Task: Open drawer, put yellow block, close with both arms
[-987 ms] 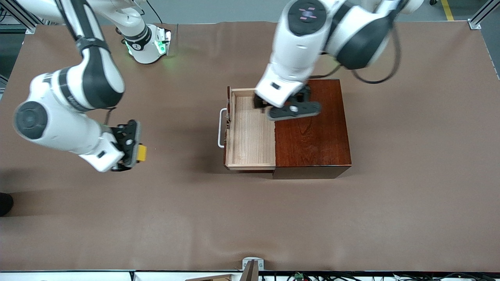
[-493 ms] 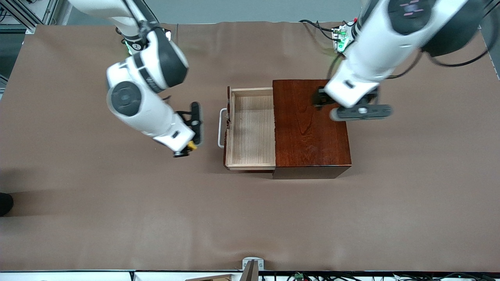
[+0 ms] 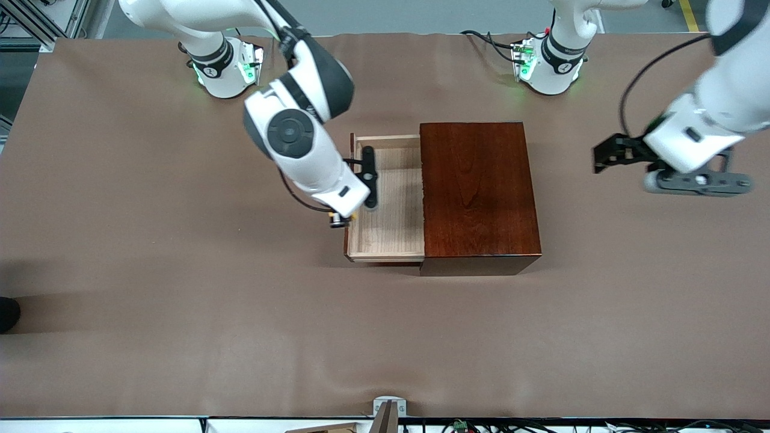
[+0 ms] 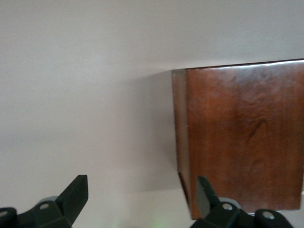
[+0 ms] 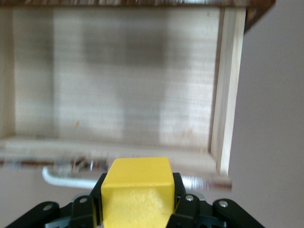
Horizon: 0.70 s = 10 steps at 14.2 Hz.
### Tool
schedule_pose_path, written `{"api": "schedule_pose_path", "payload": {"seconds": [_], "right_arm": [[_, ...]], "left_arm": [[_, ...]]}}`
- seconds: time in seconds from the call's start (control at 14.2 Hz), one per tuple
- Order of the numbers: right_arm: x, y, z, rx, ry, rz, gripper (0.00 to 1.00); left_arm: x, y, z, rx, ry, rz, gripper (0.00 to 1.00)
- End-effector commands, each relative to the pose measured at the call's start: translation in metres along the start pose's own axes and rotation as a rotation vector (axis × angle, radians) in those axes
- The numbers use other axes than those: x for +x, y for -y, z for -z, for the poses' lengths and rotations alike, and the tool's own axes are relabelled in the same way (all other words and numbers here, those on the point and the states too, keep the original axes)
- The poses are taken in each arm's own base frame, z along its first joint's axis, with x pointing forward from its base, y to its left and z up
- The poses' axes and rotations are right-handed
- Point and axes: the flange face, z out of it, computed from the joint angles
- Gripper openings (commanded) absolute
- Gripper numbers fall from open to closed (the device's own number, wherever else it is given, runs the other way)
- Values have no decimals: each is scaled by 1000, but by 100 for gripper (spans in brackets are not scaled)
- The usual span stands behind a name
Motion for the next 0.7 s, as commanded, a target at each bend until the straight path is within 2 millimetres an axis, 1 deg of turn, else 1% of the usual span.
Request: {"api": "schedule_pose_path", "payload": {"seconds": [0.0,0.07,0.14,0.28,0.42,0.63], "right_arm": [[46,12,-19,-51,-20,7,0],[51,14,-27,-54,-14,0,0],[55,16,-33,-61,-4,8,0],[61,19,-42,-64,-3,19,0],[70,27,-50,-66,10,39,0],[70,29,-57,-72,21,25,0]], "left_arm": [[-16,12,12,35,-12,-42,100],[-18,17,15,37,-14,-34,100],[-20,26,17,38,-10,-24,100],[-20,32,18,38,-9,-40,100],[-21,34,18,36,-6,-42,100],[-21,34,19,36,-6,-42,100]]}}
